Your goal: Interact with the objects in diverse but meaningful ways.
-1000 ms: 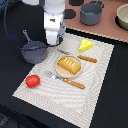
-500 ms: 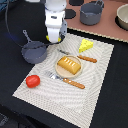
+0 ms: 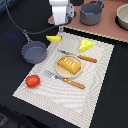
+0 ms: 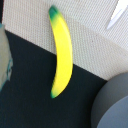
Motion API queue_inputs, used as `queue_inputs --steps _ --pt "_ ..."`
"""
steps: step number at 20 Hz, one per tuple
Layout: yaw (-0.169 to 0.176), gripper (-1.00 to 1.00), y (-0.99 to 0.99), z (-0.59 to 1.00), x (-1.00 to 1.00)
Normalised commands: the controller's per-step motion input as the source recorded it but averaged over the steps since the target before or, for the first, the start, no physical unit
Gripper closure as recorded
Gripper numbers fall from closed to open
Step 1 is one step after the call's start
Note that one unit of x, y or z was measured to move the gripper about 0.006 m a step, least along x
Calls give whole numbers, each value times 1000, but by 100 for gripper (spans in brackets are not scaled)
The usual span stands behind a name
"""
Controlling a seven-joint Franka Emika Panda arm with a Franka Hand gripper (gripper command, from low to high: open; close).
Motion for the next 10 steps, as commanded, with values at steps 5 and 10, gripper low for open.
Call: queue_inputs --steps 5,10 --pt "13 -100 0 152 898" --pt "90 -100 0 259 534"
